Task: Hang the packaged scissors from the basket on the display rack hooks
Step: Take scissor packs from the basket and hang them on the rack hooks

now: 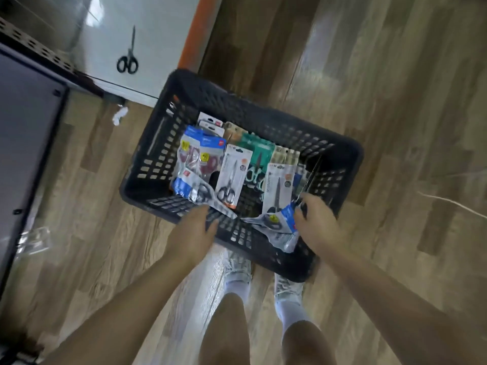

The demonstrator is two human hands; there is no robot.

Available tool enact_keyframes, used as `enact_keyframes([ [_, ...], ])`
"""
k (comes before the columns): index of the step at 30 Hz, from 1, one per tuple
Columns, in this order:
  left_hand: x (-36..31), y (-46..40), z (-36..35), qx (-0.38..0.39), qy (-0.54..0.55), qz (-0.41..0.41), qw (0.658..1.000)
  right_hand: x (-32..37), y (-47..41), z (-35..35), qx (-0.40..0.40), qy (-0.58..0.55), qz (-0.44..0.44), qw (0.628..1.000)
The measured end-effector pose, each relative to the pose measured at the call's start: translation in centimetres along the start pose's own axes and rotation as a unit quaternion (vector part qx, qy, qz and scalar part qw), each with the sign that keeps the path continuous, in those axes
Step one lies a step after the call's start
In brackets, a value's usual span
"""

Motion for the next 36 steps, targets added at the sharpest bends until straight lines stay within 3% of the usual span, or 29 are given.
enact_keyframes([
  [7, 1.7, -14.1, -3.3, 0.012, -0.021, -0.027, 0.999, -4.3, -13.9, -4.4, -0.015, -0.084, -0.020, 0.996],
  [12, 3.7, -23.6, -5.7, -0.014, 0.034, -0.039, 0.999, -7.1, -21.7, -6.0, -0.067, -0.041, -0.032, 0.996],
  [18, 5.6, -30.4, -7.5, -0.060, 0.089, 0.028, 0.994, -9.4, -25.5, -7.7, -0.100, -0.098, -0.073, 0.987],
  [25, 7.7, -31.0, -8.2, -0.093, 0.130, 0.107, 0.981, -11.2, -24.9, -8.5, -0.090, -0.150, -0.164, 0.971],
  [29, 7.7, -30.1, -8.0, -0.071, 0.245, 0.069, 0.965, -11.0, -24.0, -8.0, -0.114, -0.212, -0.137, 0.961],
  [31, 7.5, -29.2, -7.8, -0.058, 0.279, 0.058, 0.957, -10.5, -23.8, -8.2, -0.087, -0.217, -0.126, 0.964],
  [36, 6.3, -26.5, -7.0, -0.061, 0.287, 0.042, 0.955, -8.2, -21.3, -8.0, -0.051, -0.240, -0.081, 0.966],
])
Point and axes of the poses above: each hand's wrist, its own y-axis away from the middle knuckle, its own z-axis out of the back of the hand, x = y × z, the point moved 9 cm from there along -y, towards the middle knuckle, and after that the axes turned 14 degrees about x, right-handed, at the moved point
